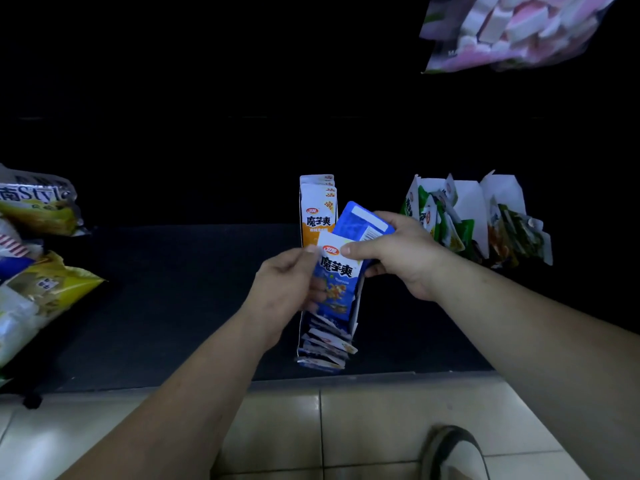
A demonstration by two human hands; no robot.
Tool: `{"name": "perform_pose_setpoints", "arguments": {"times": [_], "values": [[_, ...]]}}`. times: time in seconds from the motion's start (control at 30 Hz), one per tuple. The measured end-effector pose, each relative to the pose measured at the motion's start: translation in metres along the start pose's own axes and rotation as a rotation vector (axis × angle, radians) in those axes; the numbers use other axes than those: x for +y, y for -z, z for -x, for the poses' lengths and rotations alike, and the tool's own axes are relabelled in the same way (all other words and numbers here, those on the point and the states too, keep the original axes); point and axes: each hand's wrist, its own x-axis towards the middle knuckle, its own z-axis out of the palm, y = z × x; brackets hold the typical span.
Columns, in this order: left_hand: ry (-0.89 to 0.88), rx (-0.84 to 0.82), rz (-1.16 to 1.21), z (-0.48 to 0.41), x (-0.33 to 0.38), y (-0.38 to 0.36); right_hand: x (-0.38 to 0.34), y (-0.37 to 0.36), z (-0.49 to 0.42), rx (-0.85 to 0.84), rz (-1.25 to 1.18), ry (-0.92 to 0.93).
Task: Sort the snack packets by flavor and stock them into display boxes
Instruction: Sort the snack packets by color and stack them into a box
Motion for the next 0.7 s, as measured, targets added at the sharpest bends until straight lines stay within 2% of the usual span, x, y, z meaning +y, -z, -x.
{"name": "perform_pose_setpoints", "arguments": {"times": [0.17, 0.4, 0.57, 0.7], "values": [[0.148, 0.043, 0.060, -0.003, 0.017, 0.008, -0.002, 0.001, 0.003, -0.070, -0.076, -0.018], [0.221, -0.055, 0.179, 0.009, 0.020, 0.027, -0.013, -0.007, 0.011, 0.075, -0.085, 0.061], [0.094, 0.021, 0.045, 0.013, 0.013, 0.027, -0.015, -0.019, 0.024, 0.113, -0.055, 0.061], [-0.044, -0.011, -0.112, 0.018, 0.009, 0.020, -0.015, -0.020, 0.030, 0.141, -0.160, 0.029]]}}
